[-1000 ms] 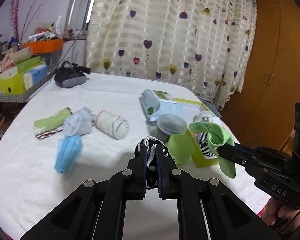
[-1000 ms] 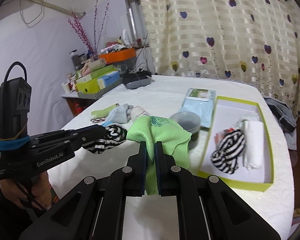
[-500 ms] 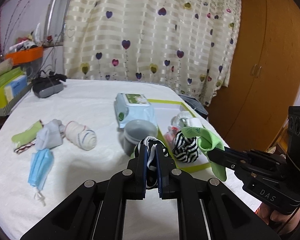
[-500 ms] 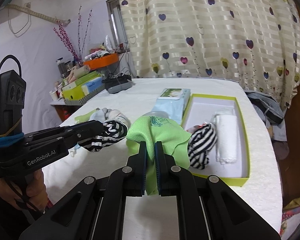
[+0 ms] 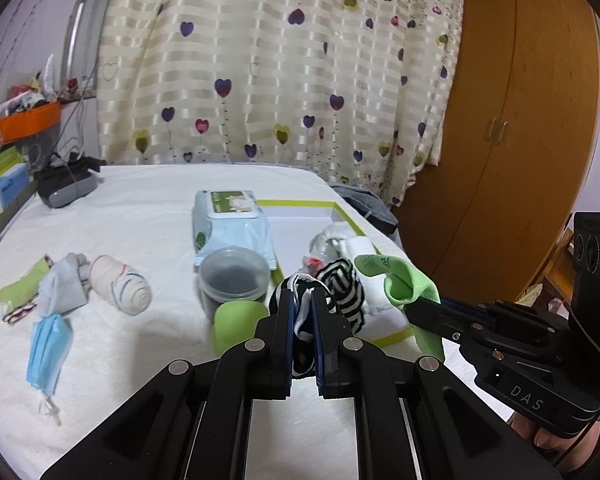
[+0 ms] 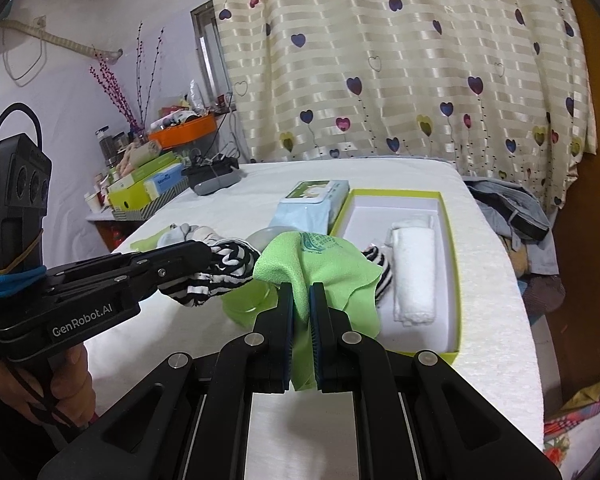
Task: Organize soft objects
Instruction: 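Carry the striped sock ball with the left gripper while the right carries the green cloth to the box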
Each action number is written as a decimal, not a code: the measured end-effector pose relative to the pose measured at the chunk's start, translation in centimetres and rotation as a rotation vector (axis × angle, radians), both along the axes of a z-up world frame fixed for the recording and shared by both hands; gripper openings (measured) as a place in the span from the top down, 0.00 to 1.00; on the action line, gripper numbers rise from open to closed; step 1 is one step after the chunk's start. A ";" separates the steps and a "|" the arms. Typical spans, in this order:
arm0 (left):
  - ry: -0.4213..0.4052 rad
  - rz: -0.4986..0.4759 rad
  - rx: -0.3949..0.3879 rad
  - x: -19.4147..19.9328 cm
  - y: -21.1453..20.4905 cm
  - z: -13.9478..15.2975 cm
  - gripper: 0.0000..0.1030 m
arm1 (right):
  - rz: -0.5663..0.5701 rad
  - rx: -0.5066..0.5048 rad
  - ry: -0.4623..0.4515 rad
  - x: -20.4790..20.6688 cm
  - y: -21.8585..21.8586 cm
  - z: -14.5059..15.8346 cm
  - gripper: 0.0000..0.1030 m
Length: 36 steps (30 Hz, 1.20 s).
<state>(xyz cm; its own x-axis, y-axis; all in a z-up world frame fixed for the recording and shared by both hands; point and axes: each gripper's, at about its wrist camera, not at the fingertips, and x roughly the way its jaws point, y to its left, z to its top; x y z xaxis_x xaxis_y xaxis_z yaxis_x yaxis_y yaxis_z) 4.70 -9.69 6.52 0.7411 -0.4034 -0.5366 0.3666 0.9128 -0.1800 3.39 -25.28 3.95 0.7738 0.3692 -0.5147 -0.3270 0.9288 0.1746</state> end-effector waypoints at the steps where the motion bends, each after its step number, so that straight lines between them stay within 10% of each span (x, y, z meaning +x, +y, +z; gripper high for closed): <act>1: 0.001 -0.004 0.001 0.0 -0.3 0.0 0.92 | -0.003 0.000 0.001 0.1 -0.2 -0.1 0.92; 36: 0.161 -0.130 0.045 5.7 -7.6 -4.6 0.92 | -0.081 0.020 0.167 6.0 -5.6 -4.8 0.92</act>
